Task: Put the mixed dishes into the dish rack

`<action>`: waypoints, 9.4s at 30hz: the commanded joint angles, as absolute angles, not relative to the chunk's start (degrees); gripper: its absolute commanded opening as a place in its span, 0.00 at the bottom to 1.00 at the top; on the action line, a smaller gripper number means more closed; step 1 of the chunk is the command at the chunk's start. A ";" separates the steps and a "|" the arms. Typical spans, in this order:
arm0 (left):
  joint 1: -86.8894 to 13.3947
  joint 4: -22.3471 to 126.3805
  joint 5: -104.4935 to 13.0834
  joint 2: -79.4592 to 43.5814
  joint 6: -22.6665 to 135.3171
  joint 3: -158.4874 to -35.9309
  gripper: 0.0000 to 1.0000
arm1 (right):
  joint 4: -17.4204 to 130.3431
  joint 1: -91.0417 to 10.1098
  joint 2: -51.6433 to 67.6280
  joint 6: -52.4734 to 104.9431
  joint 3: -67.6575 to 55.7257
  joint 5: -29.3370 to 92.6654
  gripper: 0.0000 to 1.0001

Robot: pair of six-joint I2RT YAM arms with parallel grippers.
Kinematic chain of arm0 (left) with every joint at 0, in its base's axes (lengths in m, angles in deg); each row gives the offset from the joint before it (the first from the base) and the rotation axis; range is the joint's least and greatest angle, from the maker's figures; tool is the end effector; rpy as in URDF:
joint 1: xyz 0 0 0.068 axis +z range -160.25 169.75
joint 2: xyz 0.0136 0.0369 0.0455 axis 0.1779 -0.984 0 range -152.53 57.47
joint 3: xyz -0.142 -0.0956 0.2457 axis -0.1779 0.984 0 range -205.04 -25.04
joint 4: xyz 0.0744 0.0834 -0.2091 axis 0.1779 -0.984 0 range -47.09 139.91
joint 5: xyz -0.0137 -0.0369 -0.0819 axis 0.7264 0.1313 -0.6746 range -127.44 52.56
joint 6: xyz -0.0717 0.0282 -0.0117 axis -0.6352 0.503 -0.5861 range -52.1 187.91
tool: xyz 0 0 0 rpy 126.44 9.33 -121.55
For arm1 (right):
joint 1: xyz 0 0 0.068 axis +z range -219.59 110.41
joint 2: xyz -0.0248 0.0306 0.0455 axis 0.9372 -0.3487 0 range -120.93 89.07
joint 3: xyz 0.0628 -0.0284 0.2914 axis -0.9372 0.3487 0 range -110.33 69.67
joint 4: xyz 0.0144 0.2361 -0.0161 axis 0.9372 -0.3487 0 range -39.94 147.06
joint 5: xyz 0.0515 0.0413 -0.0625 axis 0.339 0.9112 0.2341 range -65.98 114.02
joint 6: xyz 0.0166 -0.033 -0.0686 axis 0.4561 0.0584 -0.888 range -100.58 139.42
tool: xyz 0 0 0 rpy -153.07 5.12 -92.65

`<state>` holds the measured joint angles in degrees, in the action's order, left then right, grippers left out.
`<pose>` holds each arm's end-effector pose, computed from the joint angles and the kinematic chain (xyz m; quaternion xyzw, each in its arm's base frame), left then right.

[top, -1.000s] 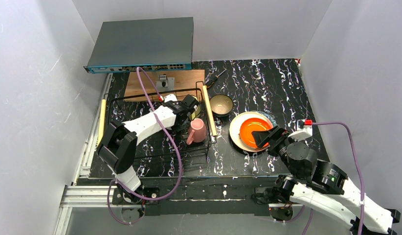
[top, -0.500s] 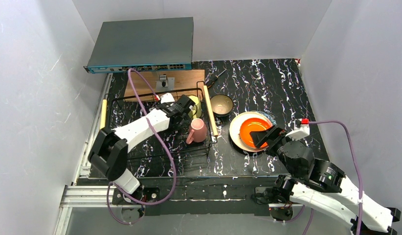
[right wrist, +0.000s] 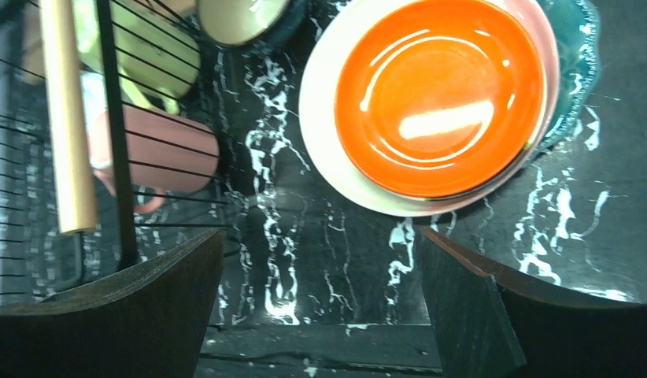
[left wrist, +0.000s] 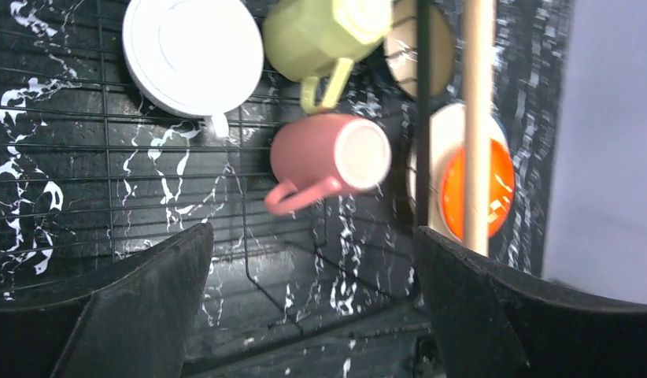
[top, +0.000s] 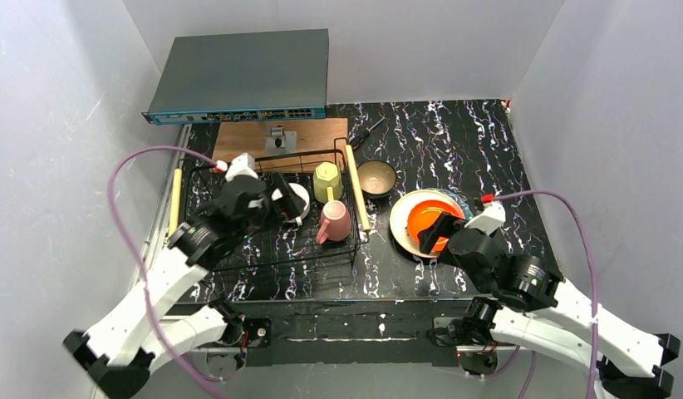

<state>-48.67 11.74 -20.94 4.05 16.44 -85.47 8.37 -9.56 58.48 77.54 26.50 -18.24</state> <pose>0.1481 -0.0933 0.3625 -0.1679 0.8484 -0.2549 0.4324 0.0732 0.0377 0.2953 0.1495 0.8341 0.1974 0.4930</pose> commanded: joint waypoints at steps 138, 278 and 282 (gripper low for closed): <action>-65.54 32.99 -43.60 2.65 15.93 -87.35 0.85 | 64.54 -32.68 41.15 74.29 33.11 54.07 0.01; -63.51 -0.99 4.05 -22.50 47.11 -88.25 0.00 | 54.20 -30.13 41.68 68.85 31.92 42.84 0.98; -63.51 0.26 3.97 -24.06 47.59 -87.15 0.00 | 54.35 -30.13 41.20 68.69 31.94 42.92 0.98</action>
<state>-63.66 -1.09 0.18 -24.18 47.35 -87.74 52.57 -30.39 41.62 69.94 34.51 43.42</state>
